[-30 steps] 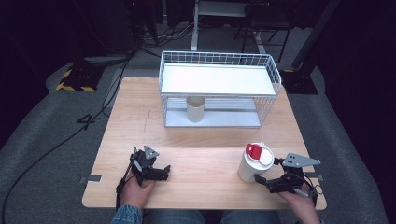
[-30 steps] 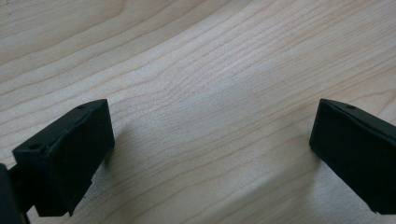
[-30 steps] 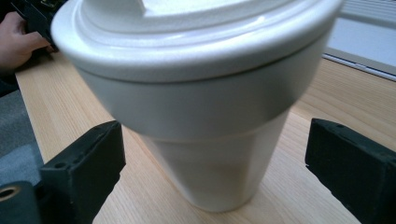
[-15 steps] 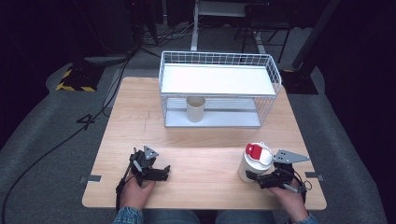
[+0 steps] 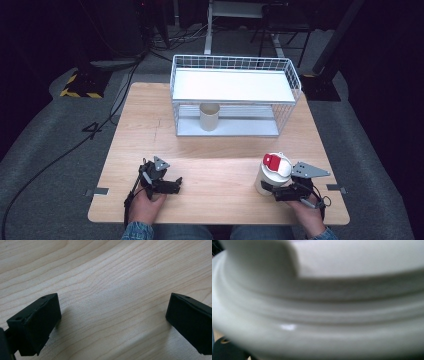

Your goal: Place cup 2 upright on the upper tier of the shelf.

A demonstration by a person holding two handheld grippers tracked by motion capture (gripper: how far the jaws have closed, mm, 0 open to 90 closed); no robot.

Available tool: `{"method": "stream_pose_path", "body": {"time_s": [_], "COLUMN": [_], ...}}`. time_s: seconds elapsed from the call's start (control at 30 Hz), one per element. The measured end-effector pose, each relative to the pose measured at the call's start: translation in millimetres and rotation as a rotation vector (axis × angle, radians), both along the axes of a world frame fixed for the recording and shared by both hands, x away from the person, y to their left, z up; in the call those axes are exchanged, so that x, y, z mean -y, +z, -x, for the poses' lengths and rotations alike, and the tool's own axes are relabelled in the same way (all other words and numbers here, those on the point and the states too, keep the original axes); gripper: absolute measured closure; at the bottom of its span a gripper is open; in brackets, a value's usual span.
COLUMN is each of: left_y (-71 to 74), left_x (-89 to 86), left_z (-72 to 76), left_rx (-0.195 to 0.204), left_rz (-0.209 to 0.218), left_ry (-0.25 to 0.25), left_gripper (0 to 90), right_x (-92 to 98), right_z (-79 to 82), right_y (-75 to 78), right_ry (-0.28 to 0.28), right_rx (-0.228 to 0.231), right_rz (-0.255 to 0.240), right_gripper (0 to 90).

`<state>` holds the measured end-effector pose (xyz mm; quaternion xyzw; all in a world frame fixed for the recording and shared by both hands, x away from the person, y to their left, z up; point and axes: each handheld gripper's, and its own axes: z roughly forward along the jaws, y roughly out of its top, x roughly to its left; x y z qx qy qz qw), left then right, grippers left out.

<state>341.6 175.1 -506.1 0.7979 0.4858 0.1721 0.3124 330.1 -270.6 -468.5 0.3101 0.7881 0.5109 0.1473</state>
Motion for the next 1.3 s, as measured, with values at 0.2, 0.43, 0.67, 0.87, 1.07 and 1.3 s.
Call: {"method": "stream_pose_path", "body": {"time_s": [0.2,0.43,0.67,0.87,1.07,1.3], "left_y": [0.1,0.0,0.2,0.1,0.1,0.1], "left_x": [0.0,0.4,0.7,0.7,0.7,0.7], "left_z": [0.0,0.7,1.1,1.0,1.0,1.0], "left_rx": [-0.001,-0.001,-0.002,-0.001,-0.001,-0.001], "left_rz": [-0.001,0.001,0.0,0.001,0.001,0.001], "left_ry": [0.0,0.005,0.01,0.01,0.01,0.01], "left_gripper": [0.4,0.5,0.5,0.5,0.5,0.5], "right_x": [-0.3,0.6,2.8,1.0,-0.3,-2.1], "right_z": [1.7,3.1,3.1,1.4,-1.3,-5.6], "right_y": [0.3,-0.3,8.7,18.0,34.4,53.3], "right_ry": [-0.006,-0.028,-0.029,-0.02,-0.035,-0.033], "right_rx": [0.018,0.045,0.057,0.057,0.052,0.075], "right_rz": [0.008,-0.001,-0.013,-0.01,-0.021,-0.012], "right_gripper": [12.4,12.6,12.7,12.8,12.8,12.8]}}
